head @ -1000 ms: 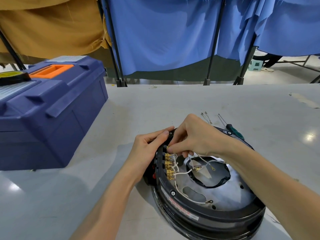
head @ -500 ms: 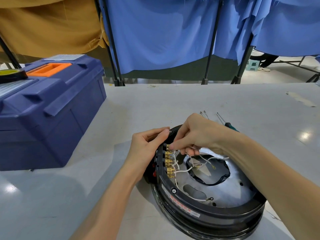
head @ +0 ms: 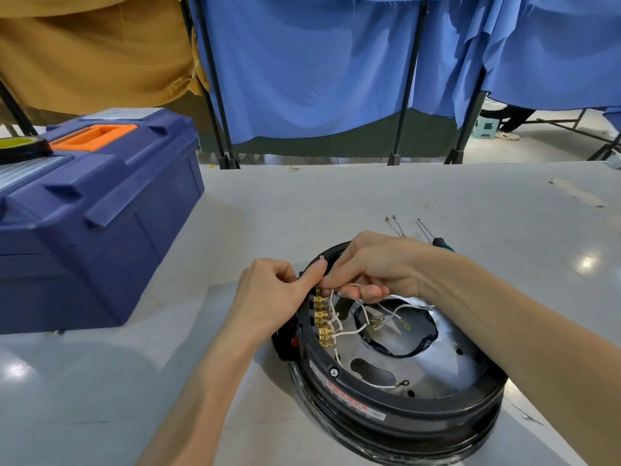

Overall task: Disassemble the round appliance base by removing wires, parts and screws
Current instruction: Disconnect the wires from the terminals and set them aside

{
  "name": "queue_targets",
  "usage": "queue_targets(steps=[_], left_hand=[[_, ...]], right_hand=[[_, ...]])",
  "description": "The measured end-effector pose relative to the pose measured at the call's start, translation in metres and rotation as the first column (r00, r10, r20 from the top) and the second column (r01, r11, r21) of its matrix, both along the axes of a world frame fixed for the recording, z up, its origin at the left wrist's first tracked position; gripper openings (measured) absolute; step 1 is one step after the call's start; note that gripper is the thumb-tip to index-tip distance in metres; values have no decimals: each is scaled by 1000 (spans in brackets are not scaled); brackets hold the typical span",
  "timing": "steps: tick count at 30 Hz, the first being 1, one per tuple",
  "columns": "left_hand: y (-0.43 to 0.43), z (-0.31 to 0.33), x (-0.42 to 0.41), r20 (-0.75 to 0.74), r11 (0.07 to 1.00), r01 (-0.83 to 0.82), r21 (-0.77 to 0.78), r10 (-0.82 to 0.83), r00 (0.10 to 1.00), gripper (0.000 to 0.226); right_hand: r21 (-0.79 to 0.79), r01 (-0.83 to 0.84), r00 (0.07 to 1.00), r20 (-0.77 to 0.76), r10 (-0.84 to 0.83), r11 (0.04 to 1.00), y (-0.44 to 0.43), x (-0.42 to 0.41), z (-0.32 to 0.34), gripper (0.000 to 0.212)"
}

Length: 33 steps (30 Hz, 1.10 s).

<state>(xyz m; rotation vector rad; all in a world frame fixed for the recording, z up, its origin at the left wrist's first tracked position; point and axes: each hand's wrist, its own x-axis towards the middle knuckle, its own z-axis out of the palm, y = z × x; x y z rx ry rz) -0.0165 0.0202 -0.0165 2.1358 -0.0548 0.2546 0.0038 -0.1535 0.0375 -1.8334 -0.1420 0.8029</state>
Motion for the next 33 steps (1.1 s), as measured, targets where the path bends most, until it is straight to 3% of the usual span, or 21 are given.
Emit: queue_targets(steps=[26,33], left_hand=[[3,-2,3,-90,991,38,-130,-49,995,56],[3,-2,1,-97,989,42,-141,-56,994,57]], right_hand=[[86,-46,999,-18,48,995,-4,0,-2,36],[57,-56,998,-8,57,997,-15,-3,-2,22]])
